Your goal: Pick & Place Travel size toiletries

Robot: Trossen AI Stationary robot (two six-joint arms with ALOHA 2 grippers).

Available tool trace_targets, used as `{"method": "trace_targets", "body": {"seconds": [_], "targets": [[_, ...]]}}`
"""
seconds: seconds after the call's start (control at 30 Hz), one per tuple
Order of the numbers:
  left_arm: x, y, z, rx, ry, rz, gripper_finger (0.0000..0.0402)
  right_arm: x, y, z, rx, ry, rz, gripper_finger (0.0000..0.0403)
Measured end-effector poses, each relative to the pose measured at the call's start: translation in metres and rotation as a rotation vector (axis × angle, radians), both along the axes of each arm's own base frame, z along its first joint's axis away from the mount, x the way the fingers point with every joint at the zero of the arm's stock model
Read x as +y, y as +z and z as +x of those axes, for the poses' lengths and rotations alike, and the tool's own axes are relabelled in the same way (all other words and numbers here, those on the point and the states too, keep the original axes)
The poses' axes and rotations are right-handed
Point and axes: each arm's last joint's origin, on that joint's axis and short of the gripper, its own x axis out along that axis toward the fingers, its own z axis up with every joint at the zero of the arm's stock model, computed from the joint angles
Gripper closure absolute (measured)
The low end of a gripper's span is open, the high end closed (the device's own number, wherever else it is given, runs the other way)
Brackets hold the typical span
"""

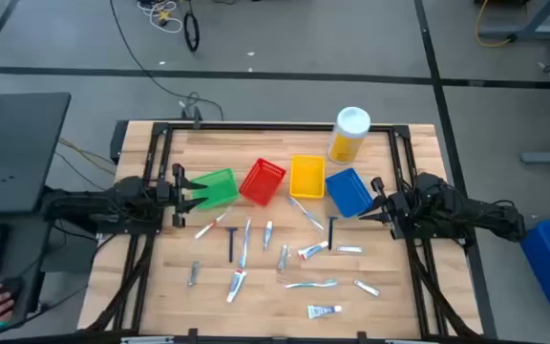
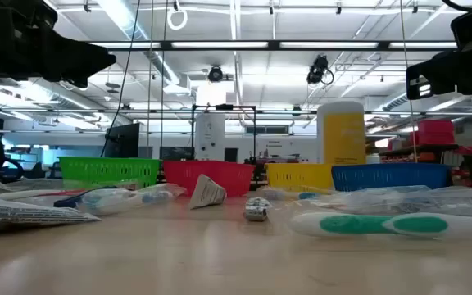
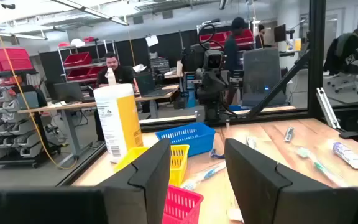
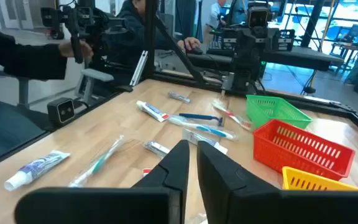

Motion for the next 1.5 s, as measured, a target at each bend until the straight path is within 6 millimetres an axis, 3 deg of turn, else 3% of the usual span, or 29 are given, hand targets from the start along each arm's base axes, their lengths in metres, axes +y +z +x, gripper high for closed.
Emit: {"method": "trace_targets", "body": {"seconds": [0.23,0.7,1.0,1.2,1.3,1.5], "targets": [[0.000,0.000,0.000,-0.001,-0.001,-0.003,0.0239,0.000,0.000,0.000,0.000,0.000,0.000,0.0364],[0.000,0.006,-0.001,-0.087,-0.028,-0.171,0.0239,0.000,0.005,0.000,-0.050,0.001,0.004,0.0361],[-0.004,0.006,-0.001,-0.080,-0.205,-0.388,0.0239,0.000,0.017,0.000,-0.173,0.001,-0.017,0.0364],[-0.007,0.005,0.000,-0.053,-0.314,-0.555,0.0239,-0.005,0.036,0.002,-0.353,-0.184,0.055,0.0365],[-0.005,0.009,0.002,-0.095,-0.283,-0.537,0.0239,-0.010,0.039,0.005,-0.374,-0.313,0.136,0.0360],[-0.003,0.028,0.010,-0.087,-0.177,-0.543,0.0239,-0.013,0.047,0.018,-0.439,-0.314,0.197,0.0319]]}}
